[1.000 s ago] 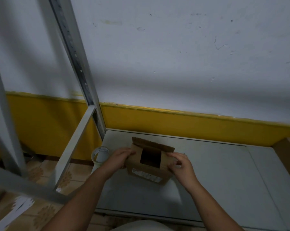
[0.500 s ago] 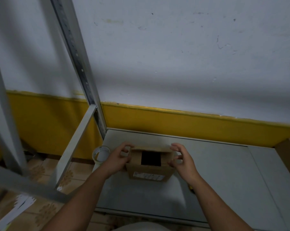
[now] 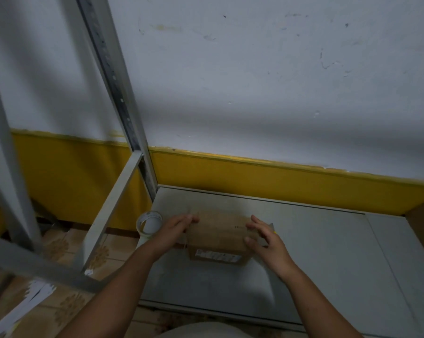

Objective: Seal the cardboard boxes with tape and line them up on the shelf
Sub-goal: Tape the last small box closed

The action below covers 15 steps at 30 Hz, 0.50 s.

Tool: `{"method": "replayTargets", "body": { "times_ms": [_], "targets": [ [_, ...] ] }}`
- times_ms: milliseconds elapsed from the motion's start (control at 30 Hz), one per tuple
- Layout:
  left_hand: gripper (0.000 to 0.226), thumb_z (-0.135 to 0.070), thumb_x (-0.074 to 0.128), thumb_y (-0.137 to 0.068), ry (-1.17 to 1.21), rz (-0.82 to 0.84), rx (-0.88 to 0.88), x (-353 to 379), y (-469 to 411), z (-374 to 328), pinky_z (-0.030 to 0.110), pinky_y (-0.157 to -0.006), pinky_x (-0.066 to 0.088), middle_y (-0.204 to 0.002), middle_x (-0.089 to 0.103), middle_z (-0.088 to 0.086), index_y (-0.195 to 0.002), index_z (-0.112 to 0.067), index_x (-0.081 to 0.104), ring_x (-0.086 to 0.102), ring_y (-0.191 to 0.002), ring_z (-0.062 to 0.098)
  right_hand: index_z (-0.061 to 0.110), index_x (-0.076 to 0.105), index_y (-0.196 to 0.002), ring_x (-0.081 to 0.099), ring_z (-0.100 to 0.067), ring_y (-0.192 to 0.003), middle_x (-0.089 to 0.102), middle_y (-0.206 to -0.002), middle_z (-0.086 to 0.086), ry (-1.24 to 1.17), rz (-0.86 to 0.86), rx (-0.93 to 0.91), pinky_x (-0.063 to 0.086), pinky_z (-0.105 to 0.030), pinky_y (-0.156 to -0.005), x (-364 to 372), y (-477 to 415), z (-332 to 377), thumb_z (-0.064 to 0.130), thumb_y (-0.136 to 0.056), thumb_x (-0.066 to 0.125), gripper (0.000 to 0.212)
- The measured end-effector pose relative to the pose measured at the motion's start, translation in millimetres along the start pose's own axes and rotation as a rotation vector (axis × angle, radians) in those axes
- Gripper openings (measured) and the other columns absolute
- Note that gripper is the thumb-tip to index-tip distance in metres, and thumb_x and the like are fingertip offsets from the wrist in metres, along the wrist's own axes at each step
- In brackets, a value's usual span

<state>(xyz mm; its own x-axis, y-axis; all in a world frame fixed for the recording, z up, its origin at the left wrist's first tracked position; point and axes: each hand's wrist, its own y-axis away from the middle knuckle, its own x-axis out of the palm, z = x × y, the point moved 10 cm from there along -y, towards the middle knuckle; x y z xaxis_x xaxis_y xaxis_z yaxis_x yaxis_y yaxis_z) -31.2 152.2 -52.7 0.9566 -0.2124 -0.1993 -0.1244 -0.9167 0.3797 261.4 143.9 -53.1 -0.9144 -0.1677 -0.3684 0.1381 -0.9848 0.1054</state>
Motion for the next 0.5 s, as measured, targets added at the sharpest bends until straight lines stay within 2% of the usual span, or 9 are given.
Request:
{"method": "replayTargets", "body": {
  "times_ms": [67,100,167,233,367,500],
  "targets": [
    [0.031,-0.047,0.050,-0.108,-0.028,0.033,0.039,2,2,-1,0.035,-0.095,0.056,-0.130,0.061,-0.022,-0.127,-0.033,0.071,0.055,-0.119,-0.004,0.032,0.069,-0.121,0.049,0.008,-0.130,0.046,-0.148,0.024,0.022,-0.083,-0.036,0.049,-0.024,-0.105,-3,-3,0,0.027,-0.091,0.078,0.032],
    [0.027,-0.047,0.055,-0.106,-0.061,0.034,0.067,2,0,0,0.033,-0.090,0.058,-0.131,0.062,-0.020,-0.126,-0.036,0.071,0.058,-0.119,-0.002,0.032,0.069,-0.118,0.049,0.012,-0.127,0.047,-0.146,0.025,0.028,-0.104,-0.041,0.050,-0.032,-0.106,-2,-5,-2,0.023,-0.090,0.079,0.031],
    [0.020,-0.041,0.066,-0.103,-0.104,-0.007,0.090,1,-4,4,0.032,-0.078,0.062,-0.131,0.063,-0.014,-0.122,-0.039,0.071,0.063,-0.115,0.008,0.033,0.068,-0.114,0.047,0.017,-0.124,0.047,-0.142,0.027,0.041,-0.129,-0.041,0.051,-0.038,-0.105,-1,-6,-4,0.017,-0.089,0.080,0.032],
    [0.017,-0.033,0.069,-0.101,-0.114,-0.069,0.099,0,-8,8,0.033,-0.075,0.063,-0.128,0.063,-0.010,-0.118,-0.036,0.072,0.067,-0.108,0.016,0.034,0.068,-0.113,0.047,0.017,-0.124,0.047,-0.140,0.026,0.041,-0.142,-0.040,0.051,-0.038,-0.106,0,-8,-5,0.015,-0.088,0.081,0.035],
    [0.013,-0.022,0.068,-0.102,-0.106,-0.150,0.116,2,-10,6,0.033,-0.066,0.058,-0.120,0.064,-0.009,-0.112,-0.029,0.073,0.067,-0.088,0.018,0.039,0.068,-0.117,0.046,0.014,-0.127,0.047,-0.144,0.025,0.038,-0.101,-0.024,0.052,-0.038,-0.105,1,-9,-9,0.014,-0.086,0.083,0.043],
    [0.020,-0.010,0.070,-0.098,-0.113,-0.180,0.123,2,-13,10,0.019,-0.068,0.054,-0.123,0.064,-0.008,-0.108,-0.026,0.073,0.066,-0.097,0.013,0.038,0.067,-0.122,0.048,-0.001,-0.134,0.046,-0.149,0.023,0.034,-0.072,-0.014,0.051,-0.034,-0.107,2,-10,-13,0.014,-0.085,0.084,0.047]
  ]
}}
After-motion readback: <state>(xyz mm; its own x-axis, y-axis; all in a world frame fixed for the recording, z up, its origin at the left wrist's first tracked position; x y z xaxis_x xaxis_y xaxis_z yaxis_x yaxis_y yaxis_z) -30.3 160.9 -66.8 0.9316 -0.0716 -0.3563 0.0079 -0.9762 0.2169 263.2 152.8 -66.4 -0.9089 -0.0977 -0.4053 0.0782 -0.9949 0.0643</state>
